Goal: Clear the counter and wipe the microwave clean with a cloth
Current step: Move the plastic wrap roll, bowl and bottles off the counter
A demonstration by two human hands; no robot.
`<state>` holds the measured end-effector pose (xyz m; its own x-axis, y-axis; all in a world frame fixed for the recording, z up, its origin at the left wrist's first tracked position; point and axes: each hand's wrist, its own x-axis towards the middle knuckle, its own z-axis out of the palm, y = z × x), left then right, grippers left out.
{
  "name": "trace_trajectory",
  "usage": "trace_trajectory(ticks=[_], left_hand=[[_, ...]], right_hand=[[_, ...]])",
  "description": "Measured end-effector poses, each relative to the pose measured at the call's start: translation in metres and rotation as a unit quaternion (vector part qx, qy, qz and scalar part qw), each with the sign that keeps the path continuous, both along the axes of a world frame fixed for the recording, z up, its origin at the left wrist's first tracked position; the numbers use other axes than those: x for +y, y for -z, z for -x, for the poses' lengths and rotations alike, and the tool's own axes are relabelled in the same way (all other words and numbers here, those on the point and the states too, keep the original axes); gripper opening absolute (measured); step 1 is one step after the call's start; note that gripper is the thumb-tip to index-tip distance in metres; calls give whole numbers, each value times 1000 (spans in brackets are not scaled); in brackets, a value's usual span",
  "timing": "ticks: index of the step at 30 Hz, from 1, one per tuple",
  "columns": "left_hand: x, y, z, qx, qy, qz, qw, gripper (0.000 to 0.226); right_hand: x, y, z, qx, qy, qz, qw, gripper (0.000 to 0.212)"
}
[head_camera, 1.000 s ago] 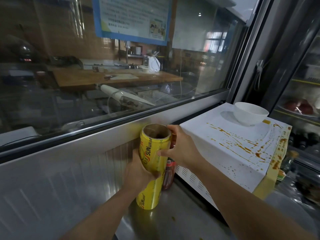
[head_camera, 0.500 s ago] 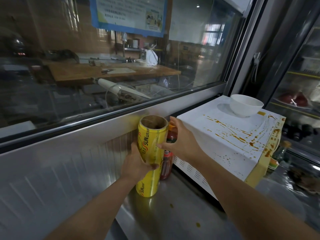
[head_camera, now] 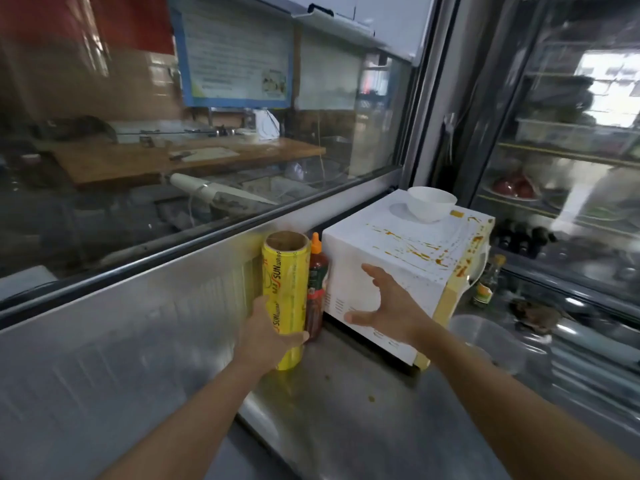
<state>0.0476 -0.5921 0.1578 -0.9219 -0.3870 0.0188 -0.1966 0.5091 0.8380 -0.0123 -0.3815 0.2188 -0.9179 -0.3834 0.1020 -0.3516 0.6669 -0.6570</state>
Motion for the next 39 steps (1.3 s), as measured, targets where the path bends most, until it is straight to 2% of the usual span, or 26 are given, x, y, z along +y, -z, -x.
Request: trace_trajectory(ticks=[9, 17, 21, 26, 29, 32, 39], left_hand=[[74, -22, -22, 19, 117, 33, 992, 87], [167, -30, -46, -8, 213, 61, 975, 90], [211, -34, -67, -9, 236, 85, 968, 92], [280, -31, -106, -9, 264, 83, 961, 91], [323, -25, -133, -7, 276, 70, 959, 89], [362, -22, -157, -8, 278, 96, 956, 87], [432, -23, -186, -24, 294, 105, 950, 93]], right_hand=[[86, -12, -77, -5, 86, -31, 996, 99], [173, -6, -136, -8, 138, -16, 990, 97], [217, -5, -168, 7, 135, -5, 991, 96], [282, -3, -216, -17, 147, -17, 989, 102], [324, 0, -246, -26, 153, -22, 988, 100], [364, 3, -274, -22, 162, -11, 986, 96], [438, 9, -313, -29, 189, -13, 981, 95]])
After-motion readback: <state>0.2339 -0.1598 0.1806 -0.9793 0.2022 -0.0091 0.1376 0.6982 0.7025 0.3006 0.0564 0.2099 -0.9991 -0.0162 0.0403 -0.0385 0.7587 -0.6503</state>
